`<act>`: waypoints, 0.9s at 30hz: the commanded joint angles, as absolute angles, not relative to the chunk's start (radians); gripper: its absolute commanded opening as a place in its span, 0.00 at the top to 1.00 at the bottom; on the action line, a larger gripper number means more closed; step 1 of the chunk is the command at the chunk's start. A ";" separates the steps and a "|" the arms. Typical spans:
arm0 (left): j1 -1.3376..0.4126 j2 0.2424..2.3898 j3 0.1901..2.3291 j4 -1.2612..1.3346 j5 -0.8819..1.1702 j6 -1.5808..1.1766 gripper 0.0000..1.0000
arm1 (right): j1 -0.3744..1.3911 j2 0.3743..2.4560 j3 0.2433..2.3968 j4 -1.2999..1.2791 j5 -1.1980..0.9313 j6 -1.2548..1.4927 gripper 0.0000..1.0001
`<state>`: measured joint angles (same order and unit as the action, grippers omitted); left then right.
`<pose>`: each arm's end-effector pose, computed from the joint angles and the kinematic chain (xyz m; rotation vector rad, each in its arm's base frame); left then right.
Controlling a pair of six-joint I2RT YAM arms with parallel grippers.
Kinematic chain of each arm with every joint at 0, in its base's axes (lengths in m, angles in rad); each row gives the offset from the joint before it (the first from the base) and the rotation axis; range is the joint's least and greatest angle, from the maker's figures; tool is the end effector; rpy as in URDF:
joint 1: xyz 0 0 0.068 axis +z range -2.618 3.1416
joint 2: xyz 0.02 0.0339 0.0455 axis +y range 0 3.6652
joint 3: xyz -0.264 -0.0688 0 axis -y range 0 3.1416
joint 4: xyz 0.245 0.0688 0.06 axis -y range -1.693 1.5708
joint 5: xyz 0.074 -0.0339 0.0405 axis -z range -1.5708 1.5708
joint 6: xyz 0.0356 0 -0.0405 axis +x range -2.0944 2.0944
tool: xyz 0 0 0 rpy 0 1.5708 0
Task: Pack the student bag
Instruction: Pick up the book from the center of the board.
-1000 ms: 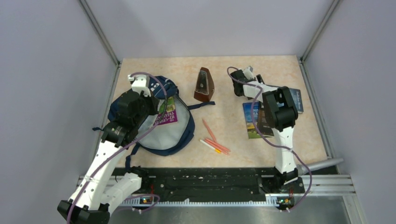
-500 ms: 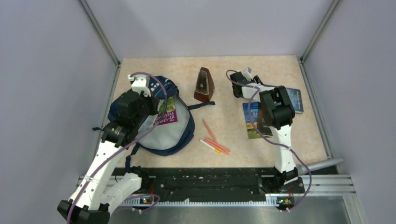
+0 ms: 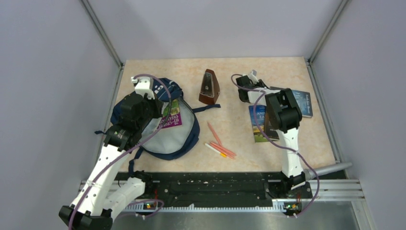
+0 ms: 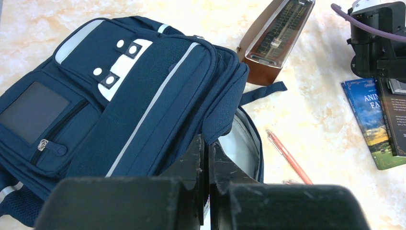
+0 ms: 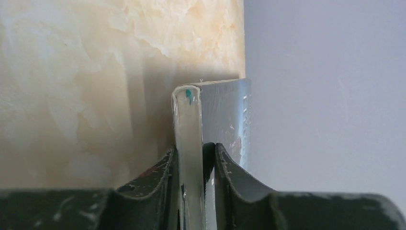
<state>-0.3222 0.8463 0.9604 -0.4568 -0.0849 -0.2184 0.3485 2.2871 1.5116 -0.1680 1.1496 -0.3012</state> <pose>0.1762 -0.0556 0.3619 0.0422 1.9219 -0.2830 0.4456 0.1273 0.1122 -0.2581 2.1820 -1.3760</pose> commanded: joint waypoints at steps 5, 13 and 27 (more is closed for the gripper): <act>-0.313 0.811 0.974 -0.380 -0.115 -0.224 1.00 | 0.339 2.238 1.462 -0.076 1.195 -0.334 0.95; -0.313 0.807 0.974 -0.380 -0.125 -0.221 1.00 | 0.361 1.998 1.426 -0.202 1.222 -0.265 1.00; -0.313 0.801 0.969 -0.379 -0.124 -0.224 1.00 | 0.488 1.584 1.596 -0.926 0.824 0.091 1.00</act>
